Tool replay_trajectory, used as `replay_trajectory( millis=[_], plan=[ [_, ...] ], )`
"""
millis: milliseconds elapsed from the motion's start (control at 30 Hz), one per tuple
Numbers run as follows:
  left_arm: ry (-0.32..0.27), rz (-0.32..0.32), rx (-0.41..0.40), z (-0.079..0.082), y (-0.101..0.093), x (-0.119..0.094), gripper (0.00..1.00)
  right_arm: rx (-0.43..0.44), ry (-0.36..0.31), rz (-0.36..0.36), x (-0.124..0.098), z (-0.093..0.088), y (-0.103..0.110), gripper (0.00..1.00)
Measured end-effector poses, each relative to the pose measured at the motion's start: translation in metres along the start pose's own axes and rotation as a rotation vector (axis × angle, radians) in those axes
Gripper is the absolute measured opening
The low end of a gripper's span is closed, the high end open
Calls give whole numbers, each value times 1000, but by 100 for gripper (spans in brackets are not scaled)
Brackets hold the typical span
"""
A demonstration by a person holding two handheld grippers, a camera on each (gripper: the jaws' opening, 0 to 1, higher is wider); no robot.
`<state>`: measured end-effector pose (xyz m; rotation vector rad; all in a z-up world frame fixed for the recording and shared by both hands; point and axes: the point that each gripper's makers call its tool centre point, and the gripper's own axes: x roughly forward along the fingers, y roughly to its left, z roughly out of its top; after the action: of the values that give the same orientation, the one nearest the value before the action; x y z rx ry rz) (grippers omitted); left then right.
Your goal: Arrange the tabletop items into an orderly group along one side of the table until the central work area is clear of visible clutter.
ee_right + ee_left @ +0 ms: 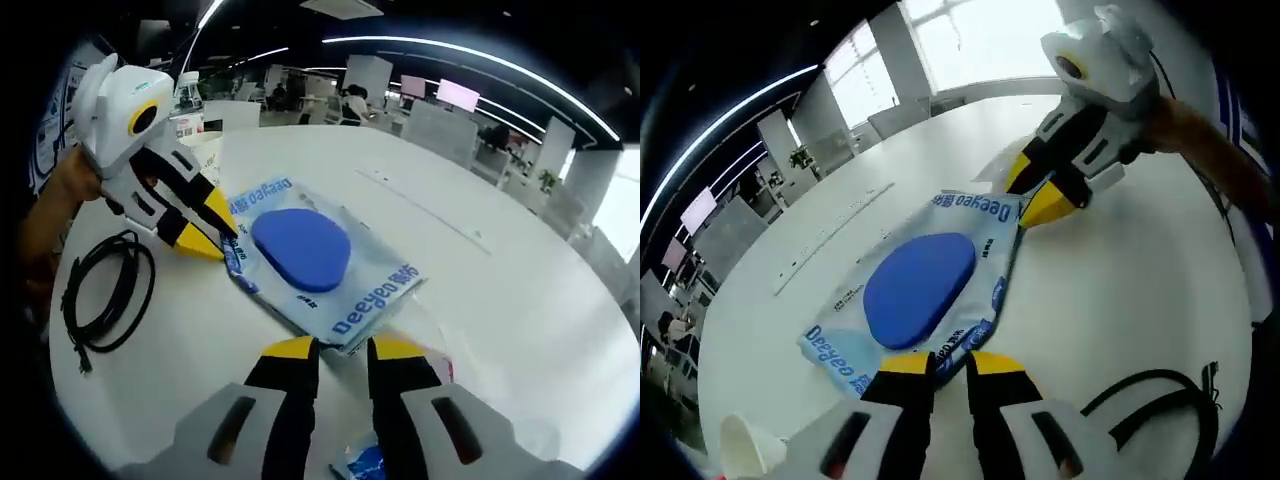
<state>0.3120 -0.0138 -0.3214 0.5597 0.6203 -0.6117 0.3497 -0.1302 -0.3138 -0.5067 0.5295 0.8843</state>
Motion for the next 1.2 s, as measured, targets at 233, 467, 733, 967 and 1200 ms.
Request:
replay_trajectory(
  millis=[233, 467, 733, 967, 1200],
  plan=[
    [-4, -16, 10, 1, -1, 1, 1, 17, -10, 5, -1, 1, 3, 6],
    [-12, -16, 40, 2, -5, 0, 0, 22, -8, 5, 0, 1, 3, 2],
    [-20, 18, 85, 7, -4, -5, 0, 17, -34, -9, -6, 4, 8, 0],
    [-39, 30, 94, 12, -2, -8, 0, -6, -52, -30, -9, 10, 2, 0],
    [-59, 60, 115, 22, 6, -19, 0, -31, -87, -56, -16, 19, 3, 0]
  ],
)
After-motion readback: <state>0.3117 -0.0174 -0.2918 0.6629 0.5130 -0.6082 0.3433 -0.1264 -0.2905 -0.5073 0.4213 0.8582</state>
